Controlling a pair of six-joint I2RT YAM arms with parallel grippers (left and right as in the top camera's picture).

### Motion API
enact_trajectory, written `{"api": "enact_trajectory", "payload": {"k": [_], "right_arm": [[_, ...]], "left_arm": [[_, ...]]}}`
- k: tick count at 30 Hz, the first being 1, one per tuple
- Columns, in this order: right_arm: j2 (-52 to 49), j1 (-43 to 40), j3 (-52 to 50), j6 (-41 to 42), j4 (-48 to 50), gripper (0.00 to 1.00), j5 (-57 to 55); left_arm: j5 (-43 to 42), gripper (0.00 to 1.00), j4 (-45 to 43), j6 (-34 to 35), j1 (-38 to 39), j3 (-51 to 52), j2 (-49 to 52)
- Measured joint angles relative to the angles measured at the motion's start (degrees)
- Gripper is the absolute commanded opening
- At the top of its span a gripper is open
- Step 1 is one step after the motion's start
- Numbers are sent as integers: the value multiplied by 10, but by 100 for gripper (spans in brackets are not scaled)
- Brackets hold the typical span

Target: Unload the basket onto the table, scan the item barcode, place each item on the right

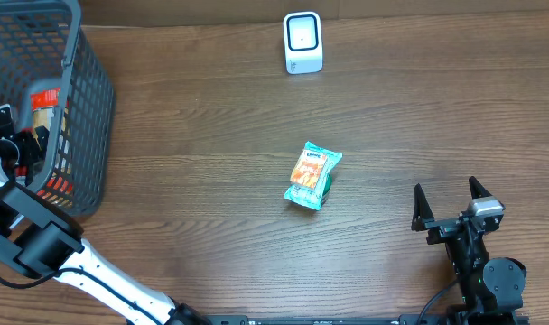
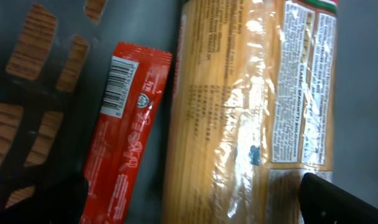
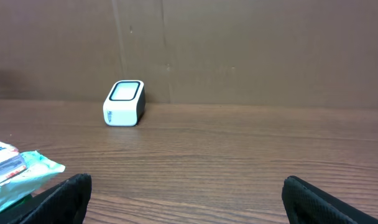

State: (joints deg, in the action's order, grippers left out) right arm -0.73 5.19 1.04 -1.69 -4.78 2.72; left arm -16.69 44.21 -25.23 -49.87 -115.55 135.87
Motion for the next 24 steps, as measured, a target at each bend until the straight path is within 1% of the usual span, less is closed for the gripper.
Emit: {"api": "enact_trajectory", "payload": {"k": [4,11,12,14,15,17,21,24], "right_arm": [[0,0,0,0,0,100,0],[0,0,0,0,0,100,0],[0,0,0,0,0,100,0],[0,0,0,0,0,100,0],[0,0,0,0,0,100,0],[0,0,0,0,0,100,0],[0,0,0,0,0,100,0],[0,0,0,0,0,100,0]], "left_arm": [[-1,100,-27,0,0,20,-3],[-5,100,-94,4,-1,90,-33],[-5,97,-98,4,0,97,-37],[-7,89,-105,9,0,111,-42],[-11,85,-104,10,0,115,-43],[-22,82,-99,12,0,118,-44],[-49,82,-75,14,0,118,-44],[-67,85,-55,17,4,118,-44]]}}
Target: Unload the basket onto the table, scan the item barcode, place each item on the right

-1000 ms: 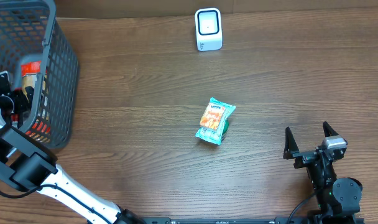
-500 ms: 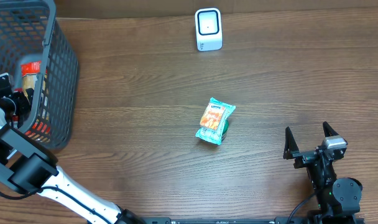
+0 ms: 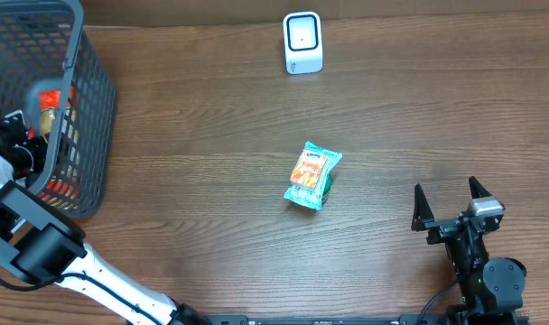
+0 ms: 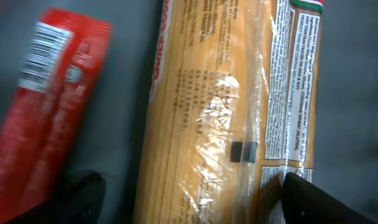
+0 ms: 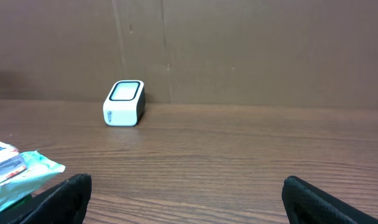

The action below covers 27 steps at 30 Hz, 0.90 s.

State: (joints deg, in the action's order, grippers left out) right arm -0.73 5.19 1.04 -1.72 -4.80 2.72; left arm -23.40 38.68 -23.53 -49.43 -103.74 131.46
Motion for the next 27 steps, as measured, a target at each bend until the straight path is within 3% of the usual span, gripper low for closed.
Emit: {"api": "enact_trajectory", "payload": {"k": [11,20,27], "right_arm": [[0,0,0,0,0,100,0],[0,0,0,0,0,100,0],[0,0,0,0,0,100,0]], "left_arm": [[0,97,7,39,24,10,-62],[1,100,9,50,24,10,-151],[71,100,18,61,24,10,-150]]}}
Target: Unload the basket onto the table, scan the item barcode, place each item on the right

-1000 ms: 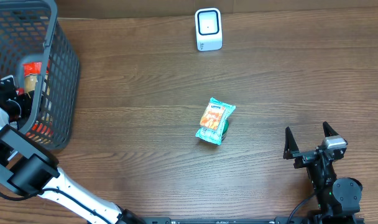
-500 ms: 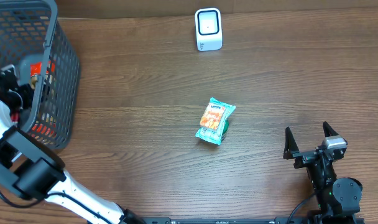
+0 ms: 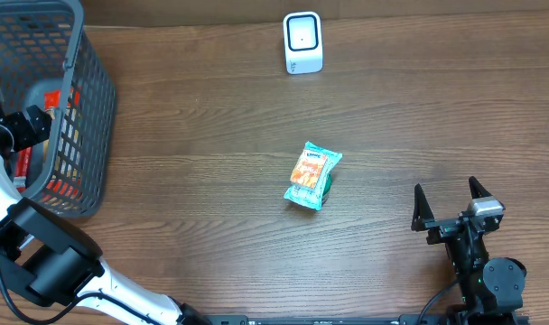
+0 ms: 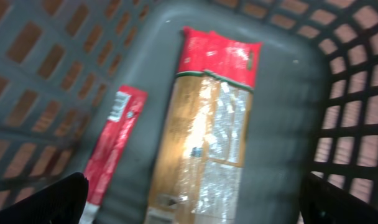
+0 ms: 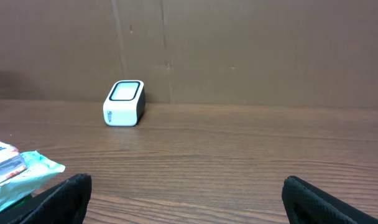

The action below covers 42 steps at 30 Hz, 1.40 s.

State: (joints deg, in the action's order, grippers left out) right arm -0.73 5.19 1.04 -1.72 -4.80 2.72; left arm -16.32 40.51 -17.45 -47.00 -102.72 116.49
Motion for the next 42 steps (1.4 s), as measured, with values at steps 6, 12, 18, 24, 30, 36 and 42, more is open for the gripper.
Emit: {"api": "enact_trajectory", "payload": {"k": [6,12,18,24,30,36,42], "right_arm": [[0,0,0,0,0,100,0],[0,0,0,0,0,100,0],[0,0,0,0,0,100,0],[0,0,0,0,0,100,0],[0,0,0,0,0,100,0],[0,0,0,0,0,100,0],[0,0,0,0,0,100,0]], "left_arm": [[25,100,-8,5,0,0,11],[28,100,-14,-1,0,0,77],[24,100,-44,-26,0,3,114],[-3,100,-63,-40,-15,3,114],[-40,94,-58,-38,-37,1,114],[31,76,-59,-39,-37,-1,104],[90,67,-61,-58,-38,-1,97]]}}
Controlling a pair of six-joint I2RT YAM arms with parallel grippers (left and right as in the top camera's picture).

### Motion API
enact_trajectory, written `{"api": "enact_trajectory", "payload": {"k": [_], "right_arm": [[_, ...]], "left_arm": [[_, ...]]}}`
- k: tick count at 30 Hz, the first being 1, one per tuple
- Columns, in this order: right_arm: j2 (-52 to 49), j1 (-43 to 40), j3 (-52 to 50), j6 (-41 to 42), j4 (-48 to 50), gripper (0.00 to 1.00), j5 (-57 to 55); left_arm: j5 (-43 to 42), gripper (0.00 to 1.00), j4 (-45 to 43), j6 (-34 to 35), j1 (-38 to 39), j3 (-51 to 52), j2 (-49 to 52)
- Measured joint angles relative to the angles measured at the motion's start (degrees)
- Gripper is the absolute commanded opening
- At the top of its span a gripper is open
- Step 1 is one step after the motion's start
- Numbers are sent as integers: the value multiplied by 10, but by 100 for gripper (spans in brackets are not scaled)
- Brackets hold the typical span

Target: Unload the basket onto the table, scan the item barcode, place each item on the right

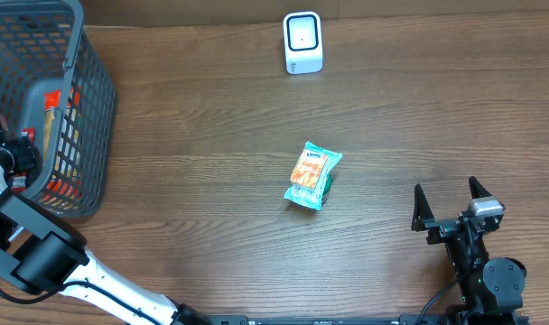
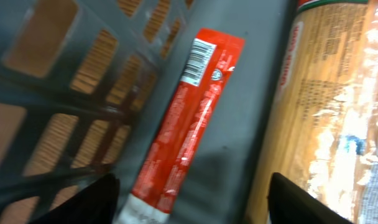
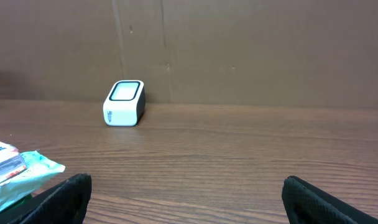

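Observation:
A white barcode scanner [image 1: 302, 42] stands at the table's far edge and also shows in the right wrist view [image 3: 124, 102]. A teal and orange snack packet [image 1: 312, 175] lies mid-table. My left gripper [image 2: 192, 190] is open, low inside the grey basket [image 1: 92, 99]. Its fingers stand either side of the lower end of a red stick packet [image 2: 192, 118] whose barcode faces up. A spaghetti pack [image 2: 326, 112] lies beside that packet. At the near right my right gripper [image 1: 449, 208] rests open, holding nothing.
The basket's mesh wall [image 2: 64, 93] rises close on the left of my left gripper. The corner of the snack packet [image 3: 18, 171] lies at the left of the right wrist view. A brown board backs the table.
My left gripper was high over the basket with both packs seen whole. Now it is low, open around the red stick packet's end. The right arm and the snack packet have not moved.
My left gripper was open low in the basket between the red stick and the spaghetti, then over the spaghetti. After that it stood high above both, and now it is low at the red stick. The right gripper stayed open and still.

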State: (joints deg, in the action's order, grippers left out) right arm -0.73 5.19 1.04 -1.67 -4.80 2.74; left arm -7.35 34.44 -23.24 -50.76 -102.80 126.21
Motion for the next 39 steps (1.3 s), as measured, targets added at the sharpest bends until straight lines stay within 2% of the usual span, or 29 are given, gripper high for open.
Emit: {"api": "enact_trajectory", "payload": {"k": [5,10,12,13,14,16,17,18,28,33,39], "right_arm": [[0,0,0,0,0,100,0],[0,0,0,0,0,100,0],[0,0,0,0,0,100,0],[0,0,0,0,0,100,0],[0,0,0,0,0,100,0],[0,0,0,0,0,100,0],[0,0,0,0,0,100,0],[0,0,0,0,0,100,0],[0,0,0,0,0,100,0],[0,0,0,0,0,100,0],[0,0,0,0,0,100,0]], "left_arm": [[18,64,-22,-12,0,0,5],[42,66,-31,-14,0,-5,29],[43,62,-32,-14,2,-7,42],[47,57,-32,-14,2,-7,49],[41,47,-33,-14,2,-9,54],[45,14,-34,-18,1,-15,57],[43,6,-34,-16,1,-17,61],[45,4,-35,-16,2,-19,63],[48,4,-11,-22,2,-35,67],[55,4,12,-2,9,-59,66],[75,4,11,23,42,-69,7]]}}
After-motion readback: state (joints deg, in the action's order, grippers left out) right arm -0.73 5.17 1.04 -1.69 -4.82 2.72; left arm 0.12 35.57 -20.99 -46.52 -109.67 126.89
